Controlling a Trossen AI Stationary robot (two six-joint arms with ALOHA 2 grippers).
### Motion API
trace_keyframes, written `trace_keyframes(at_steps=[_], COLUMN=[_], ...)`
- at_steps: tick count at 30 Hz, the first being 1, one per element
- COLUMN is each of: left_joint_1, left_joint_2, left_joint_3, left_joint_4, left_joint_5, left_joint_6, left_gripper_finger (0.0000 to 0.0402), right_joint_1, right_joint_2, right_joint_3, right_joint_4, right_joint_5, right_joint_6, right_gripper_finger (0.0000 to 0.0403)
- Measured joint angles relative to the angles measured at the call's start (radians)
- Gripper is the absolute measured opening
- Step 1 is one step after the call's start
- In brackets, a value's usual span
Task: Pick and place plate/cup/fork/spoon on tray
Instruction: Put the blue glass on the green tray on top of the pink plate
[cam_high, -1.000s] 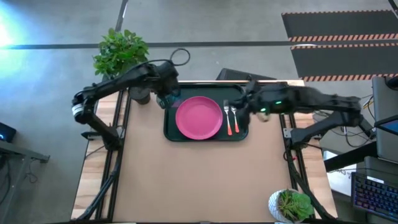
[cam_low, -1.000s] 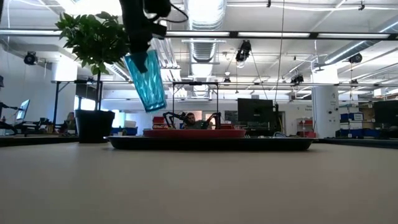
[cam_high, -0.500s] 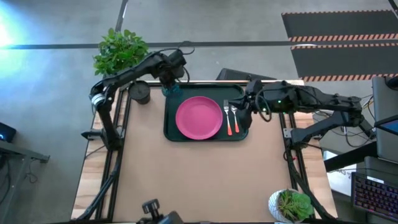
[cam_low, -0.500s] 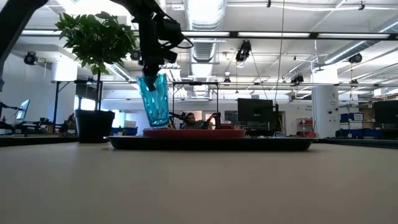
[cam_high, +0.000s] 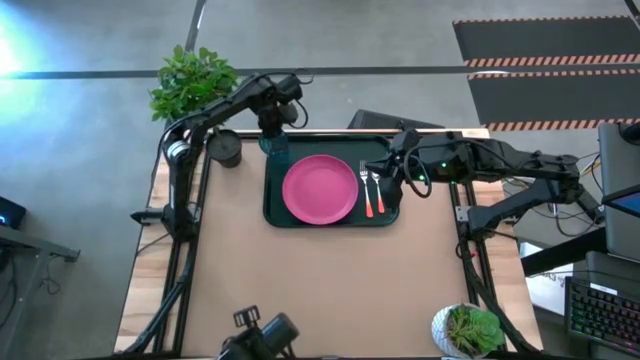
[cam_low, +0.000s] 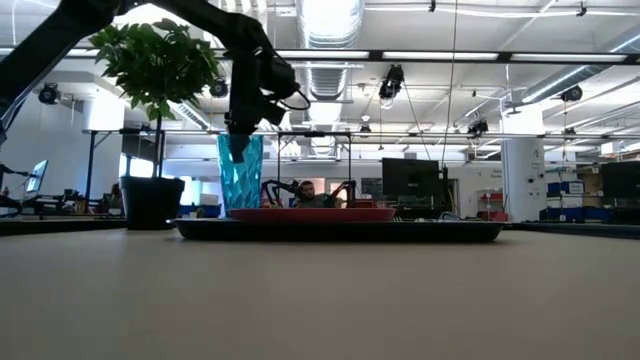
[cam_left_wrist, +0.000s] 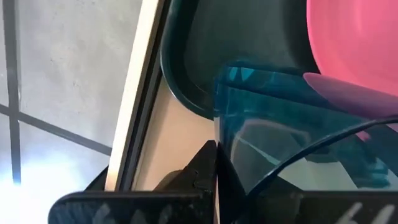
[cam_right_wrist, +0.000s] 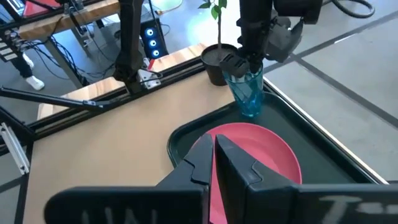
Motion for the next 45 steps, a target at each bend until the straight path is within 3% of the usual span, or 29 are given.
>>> trace_keyframes(at_steps=[12,21,31,38,45], left_joint_1=[0.033,0.035,0.036,0.033,0.035], left_joint_2=[0.002,0.003,0.066,0.05,0.011], left_joint_3=[-0.017,-0.038,-0.033,-0.021,0.006], left_joint_4=[0.041,0.093,0.092,0.103,0.153], left_joint_5=[0.007,0.069,0.078,0.022,-0.012], left_joint_6=[0.009,0.019,0.02,0.021,0.027], left_gripper_finger=[0.0,0.0,0.0,0.0002,0.0039], right_joint_1=[0.0,0.0,0.0,0.0,0.0], right_joint_2=[0.0,0.0,-0.001,-0.001,-0.002], right_joint_3=[0.0,0.0,0.0,0.0,0.0], right_joint_4=[0.0,0.001,0.003,0.003,0.001], right_joint_5=[0.008,0.027,0.027,0.027,0.027], right_joint_6=[0.0,-0.004,-0.001,-0.003,-0.012], right_gripper_finger=[0.0008,0.0008,0.0008,0.0008,0.0008])
